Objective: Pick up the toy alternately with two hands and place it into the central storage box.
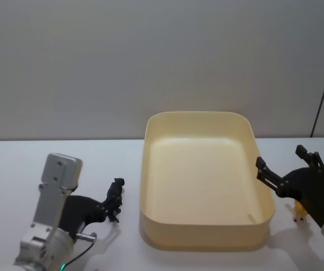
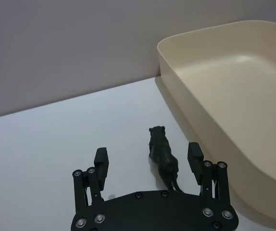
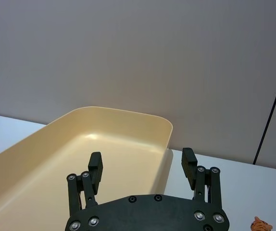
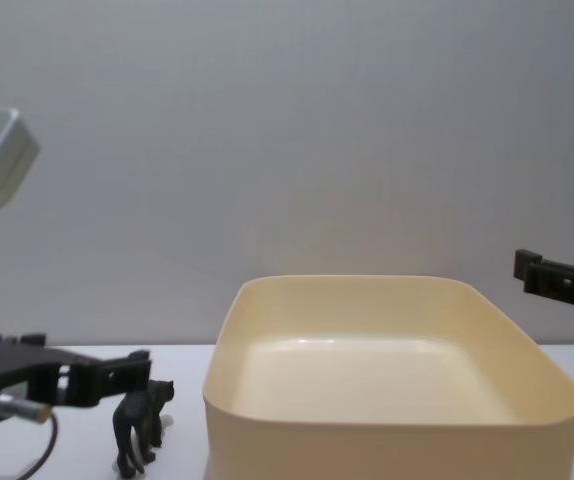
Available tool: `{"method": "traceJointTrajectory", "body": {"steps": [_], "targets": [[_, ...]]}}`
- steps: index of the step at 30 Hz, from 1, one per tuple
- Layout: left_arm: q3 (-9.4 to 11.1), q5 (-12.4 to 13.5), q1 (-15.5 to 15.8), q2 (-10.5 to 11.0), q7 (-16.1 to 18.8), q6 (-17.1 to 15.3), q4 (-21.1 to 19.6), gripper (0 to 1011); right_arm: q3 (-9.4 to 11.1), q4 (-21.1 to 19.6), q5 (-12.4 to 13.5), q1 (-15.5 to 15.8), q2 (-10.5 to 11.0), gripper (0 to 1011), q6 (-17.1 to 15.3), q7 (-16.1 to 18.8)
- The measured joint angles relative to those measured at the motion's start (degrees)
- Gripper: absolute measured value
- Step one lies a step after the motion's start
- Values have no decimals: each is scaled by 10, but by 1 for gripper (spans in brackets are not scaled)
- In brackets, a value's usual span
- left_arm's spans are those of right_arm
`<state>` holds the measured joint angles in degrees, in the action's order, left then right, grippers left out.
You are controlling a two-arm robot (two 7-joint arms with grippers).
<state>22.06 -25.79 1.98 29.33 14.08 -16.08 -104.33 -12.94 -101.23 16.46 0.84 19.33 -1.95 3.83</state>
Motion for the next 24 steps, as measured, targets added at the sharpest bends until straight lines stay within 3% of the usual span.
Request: {"method": "traceJointTrajectory", "body": {"steps": [5,11,24], "targets": [[-10,-31,-10,9,5,-11,-1,1001,0,0,0,0,0,1001,0,0],[-17,-50,-15,15,1,-21,-1,1001,0,0,0,0,0,1001,0,0],[-24,-52,-7,13,-31,-34,13,1001,0,0,0,0,0,1001,0,0]]}}
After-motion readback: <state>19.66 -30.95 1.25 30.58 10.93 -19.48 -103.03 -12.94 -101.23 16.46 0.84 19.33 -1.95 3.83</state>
